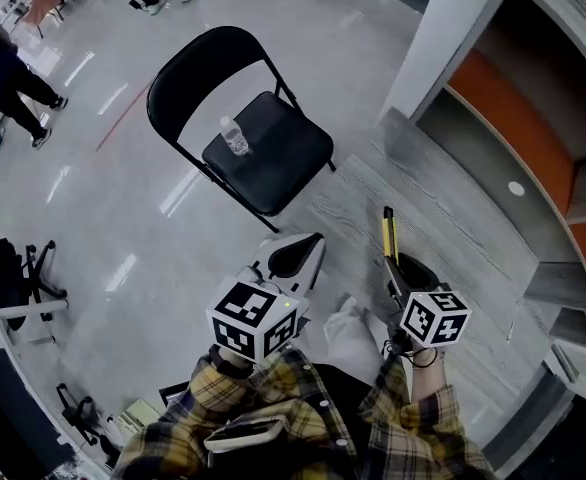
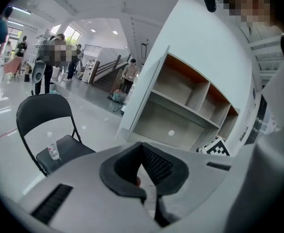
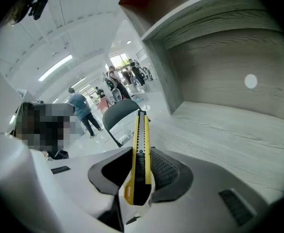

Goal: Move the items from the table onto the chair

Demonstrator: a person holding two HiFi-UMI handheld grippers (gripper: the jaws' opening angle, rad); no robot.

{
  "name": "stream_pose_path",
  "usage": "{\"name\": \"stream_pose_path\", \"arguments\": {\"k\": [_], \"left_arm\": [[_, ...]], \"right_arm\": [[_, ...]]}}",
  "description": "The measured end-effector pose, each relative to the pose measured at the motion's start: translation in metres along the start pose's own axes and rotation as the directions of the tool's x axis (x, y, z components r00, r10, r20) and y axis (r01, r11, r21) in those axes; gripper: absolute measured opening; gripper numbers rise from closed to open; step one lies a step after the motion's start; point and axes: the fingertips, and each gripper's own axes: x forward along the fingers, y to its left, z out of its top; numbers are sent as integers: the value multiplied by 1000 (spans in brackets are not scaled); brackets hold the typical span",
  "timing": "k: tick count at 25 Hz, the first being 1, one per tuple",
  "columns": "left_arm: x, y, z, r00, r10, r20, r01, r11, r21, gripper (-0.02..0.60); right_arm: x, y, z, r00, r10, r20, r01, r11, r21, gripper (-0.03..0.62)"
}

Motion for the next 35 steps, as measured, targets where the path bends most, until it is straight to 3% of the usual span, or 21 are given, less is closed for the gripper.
{"name": "stream_pose_path", "arguments": {"k": [7,12,19,25,35], "left_arm": [[-15,142,26,999,25,-31,-26,1000,-6,5],[-12,235,24,997,48,-61,-50,998,-30,5],[10,332,1,995,59,-86,-67,992,-104,5],[36,386,-37,990,67,-125,-85,986,-140,5],[84,457,-126,971,85,-223,-143,955,-259,4]], "right_arm": [[122,85,25,999,25,-36,-24,999,42,126],[221,137,38,995,70,-74,-67,997,35,126],[347,162,24,986,65,-156,-51,995,90,126],[428,151,-9,975,20,-222,5,993,115,126],[549,78,-82,945,-136,-297,193,965,175,126]]}}
